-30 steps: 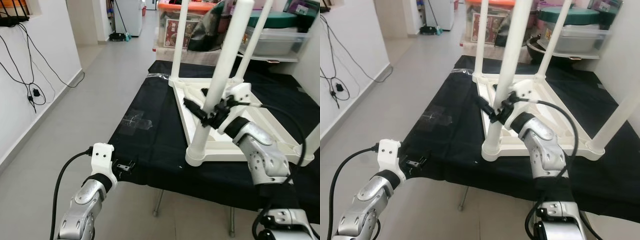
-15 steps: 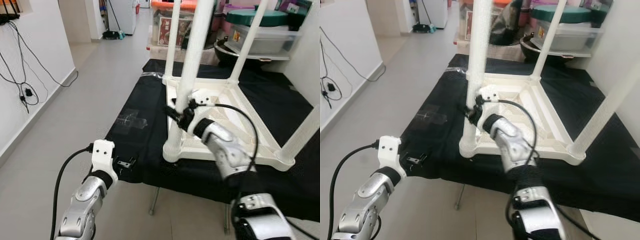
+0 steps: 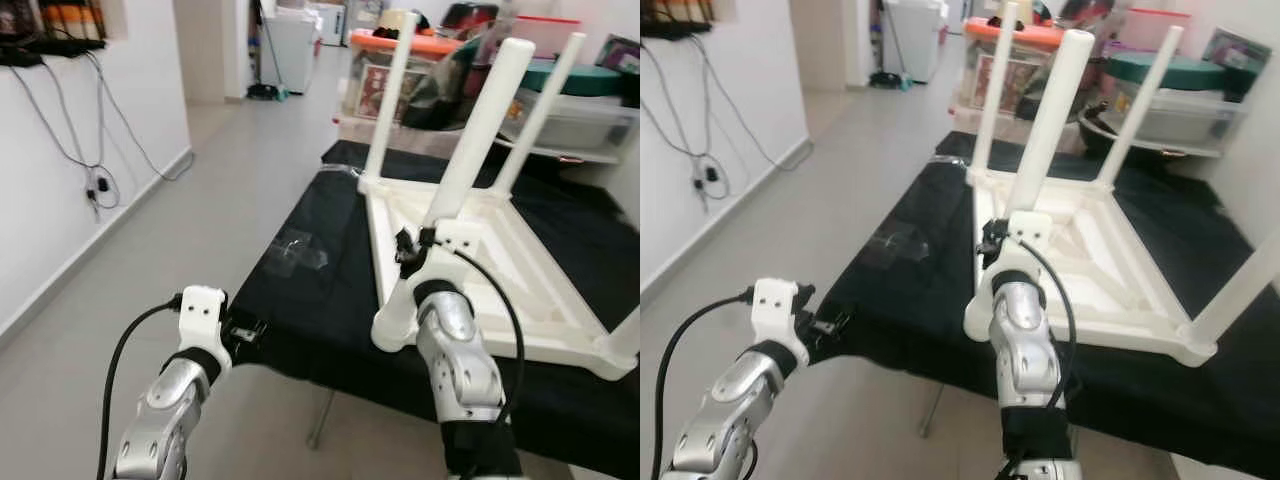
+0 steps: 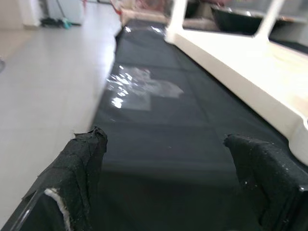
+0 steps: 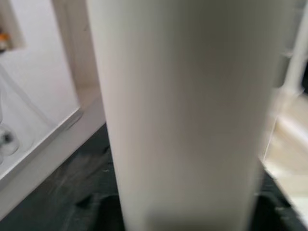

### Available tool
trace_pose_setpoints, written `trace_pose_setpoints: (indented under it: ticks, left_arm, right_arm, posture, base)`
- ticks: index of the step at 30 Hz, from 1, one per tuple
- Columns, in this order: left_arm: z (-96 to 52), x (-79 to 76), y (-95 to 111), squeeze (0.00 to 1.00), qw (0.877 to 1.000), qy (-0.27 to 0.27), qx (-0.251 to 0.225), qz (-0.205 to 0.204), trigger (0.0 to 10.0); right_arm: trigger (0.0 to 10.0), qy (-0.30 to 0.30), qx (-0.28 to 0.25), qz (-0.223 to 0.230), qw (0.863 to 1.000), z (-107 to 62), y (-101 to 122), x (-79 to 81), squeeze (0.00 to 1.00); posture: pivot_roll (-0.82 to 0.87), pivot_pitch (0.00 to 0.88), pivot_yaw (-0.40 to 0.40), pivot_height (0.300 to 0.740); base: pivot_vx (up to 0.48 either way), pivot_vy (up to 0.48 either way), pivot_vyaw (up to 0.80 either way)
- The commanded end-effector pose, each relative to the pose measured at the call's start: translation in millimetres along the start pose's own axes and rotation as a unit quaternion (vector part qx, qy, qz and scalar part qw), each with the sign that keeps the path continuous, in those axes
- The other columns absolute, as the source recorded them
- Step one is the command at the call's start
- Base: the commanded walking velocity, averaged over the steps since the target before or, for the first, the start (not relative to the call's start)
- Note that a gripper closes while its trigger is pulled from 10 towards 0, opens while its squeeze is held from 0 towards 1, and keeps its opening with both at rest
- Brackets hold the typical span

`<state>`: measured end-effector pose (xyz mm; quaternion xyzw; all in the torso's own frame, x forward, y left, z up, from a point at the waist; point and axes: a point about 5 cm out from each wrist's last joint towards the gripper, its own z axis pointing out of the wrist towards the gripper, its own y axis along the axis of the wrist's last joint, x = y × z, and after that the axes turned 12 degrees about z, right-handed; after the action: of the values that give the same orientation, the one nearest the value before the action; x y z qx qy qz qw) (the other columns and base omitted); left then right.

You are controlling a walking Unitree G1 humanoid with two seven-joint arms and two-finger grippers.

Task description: Building children table

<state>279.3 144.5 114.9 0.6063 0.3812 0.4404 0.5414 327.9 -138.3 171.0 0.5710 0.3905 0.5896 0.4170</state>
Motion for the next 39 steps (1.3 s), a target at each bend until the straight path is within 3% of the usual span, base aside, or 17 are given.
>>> trace_pose_setpoints:
  ticks: [1, 3, 4, 10, 15, 16, 19, 20, 23, 24, 26, 27, 28, 31, 36, 37, 39]
  left_arm:
    - [3.9, -3.6, 1.1, 0.0, 1.0, -0.011, -0.002, 0.005, 10.0]
    - [5.9, -3.5, 3.5, 0.0, 1.0, -0.012, -0.006, 0.004, 10.0]
    - [6.0, -2.9, 4.5, 0.0, 1.0, -0.011, -0.008, 0.003, 10.0]
    - [3.1, 0.6, 2.9, 0.0, 1.0, -0.009, -0.006, 0.005, 10.0]
    - [7.7, -0.8, 5.4, 0.0, 1.0, -0.008, -0.011, 0.006, 10.0]
    - [8.5, -1.9, 6.4, 0.0, 1.0, -0.008, -0.012, 0.006, 10.0]
    - [8.7, -2.3, 6.8, 0.0, 1.0, -0.008, -0.013, 0.006, 10.0]
    - [6.4, -1.7, 6.2, 0.0, 1.0, -0.008, -0.012, 0.008, 10.0]
    - [3.7, -0.4, 5.5, 0.0, 1.0, -0.006, -0.009, 0.011, 10.0]
    - [1.2, 1.5, 5.4, 0.0, 1.0, -0.004, -0.008, 0.012, 10.0]
    - [1.2, 1.5, 5.4, 0.0, 1.0, -0.004, -0.008, 0.012, 10.0]
    - [-0.4, 2.6, 4.6, 0.0, 1.0, -0.003, -0.007, 0.013, 10.0]
    - [-0.4, 2.6, 4.6, 0.0, 1.0, -0.003, -0.007, 0.013, 10.0]
    - [1.5, -0.6, 5.1, 0.0, 1.0, -0.003, -0.008, 0.01, 10.0]
    - [2.7, -3.0, 5.5, 0.0, 1.0, -0.005, -0.009, 0.008, 10.0]
    - [2.7, -5.0, 4.8, 0.0, 1.0, -0.009, -0.008, 0.007, 10.0]
    - [2.3, -5.0, 4.2, 0.0, 1.0, -0.012, -0.007, 0.006, 10.0]
  right_arm:
    - [10.0, 0.012, 0.014, 0.005, 1.0, 2.9, -0.6, -3.2, 1.0]
    - [10.0, 0.067, 0.012, 0.004, 0.998, 14.5, 14.2, 0.9, 0.83]
    - [10.0, 0.106, 0.015, 0.01, 0.994, 19.1, 21.3, 4.2, 0.0]
    - [10.0, 0.282, 0.03, 0.016, 0.959, 12.1, 41.6, 20.2, 0.0]
    - [10.0, 0.437, 0.101, -0.044, 0.893, 0.8, 17.2, 34.6, 0.0]
    - [6.9, 0.457, 0.113, -0.04, 0.881, -0.4, 6.7, 41.1, 0.0]
    - [6.9, 0.471, 0.12, -0.036, 0.873, -0.9, 0.5, 45.1, 0.0]
    - [0.0, 0.427, 0.122, -0.023, 0.895, 8.4, -8.6, 48.6, 0.0]
    - [0.0, 0.362, 0.123, -0.023, 0.924, 19.8, -14.9, 47.9, 0.0]
    - [0.0, 0.245, 0.114, -0.028, 0.962, 33.3, -18.4, 37.6, 0.0]
    - [0.0, 0.245, 0.114, -0.028, 0.962, 33.3, -18.4, 37.6, 0.0]
    - [0.0, 0.113, 0.099, -0.016, 0.988, 41.6, -19.9, 19.5, 0.0]
    - [0.0, 0.113, 0.099, -0.016, 0.988, 41.6, -19.9, 19.5, 0.0]
    - [0.0, -0.138, 0.053, 0.012, 0.989, 28.7, -20.5, -29.1, 0.0]
    - [0.0, -0.173, 0.048, 0.024, 0.983, 18.5, -22.9, -35.9, 0.0]
    - [10.0, -0.132, 0.056, 0.032, 0.989, 10.1, -24.8, -23.6, 0.0]
    - [10.0, -0.086, 0.05, 0.039, 0.994, 3.8, -21.3, -11.1, 0.16]
  posture:
    - [0.06, 0.0, -0.05, 0.74]
    - [0.06, 0.0, -0.053, 0.74]
    - [0.06, 0.0, -0.053, 0.74]
    - [0.06, 0.0, -0.053, 0.74]
    - [0.09, 0.0, -0.068, 0.74]
    - [0.1, 0.0, -0.069, 0.74]
    - [0.1, 0.0, -0.071, 0.74]
    - [0.12, 0.0, -0.077, 0.74]
    - [0.12, 0.0, -0.076, 0.74]
    - [0.11, 0.0, -0.074, 0.74]
    - [0.11, 0.0, -0.074, 0.74]
    - [0.11, 0.0, -0.075, 0.74]
    - [0.11, 0.0, -0.075, 0.74]
    - [0.11, 0.0, -0.07, 0.74]
    - [0.09, 0.0, -0.059, 0.74]
    - [0.08, 0.0, -0.053, 0.74]
    - [0.07, 0.0, -0.053, 0.74]
  base:
    - [0.0, 0.0, 0.0]
    - [0.0, 0.0, 0.0]
    - [0.0, 0.0, 0.0]
    - [0.0, 0.0, 0.0]
    - [0.0, 0.0, 0.0]
    - [0.0, 0.0, 0.0]
    - [0.0, 0.0, 0.0]
    - [0.0, 0.0, 0.0]
    - [0.0, 0.0, 0.0]
    - [0.0, 0.0, 0.0]
    - [0.0, 0.0, 0.0]
    - [0.0, 0.0, 0.0]
    - [0.0, 0.0, 0.0]
    - [0.0, 0.0, 0.0]
    - [0.0, 0.0, 0.0]
    - [0.0, 0.0, 0.0]
    - [0.0, 0.0, 0.0]
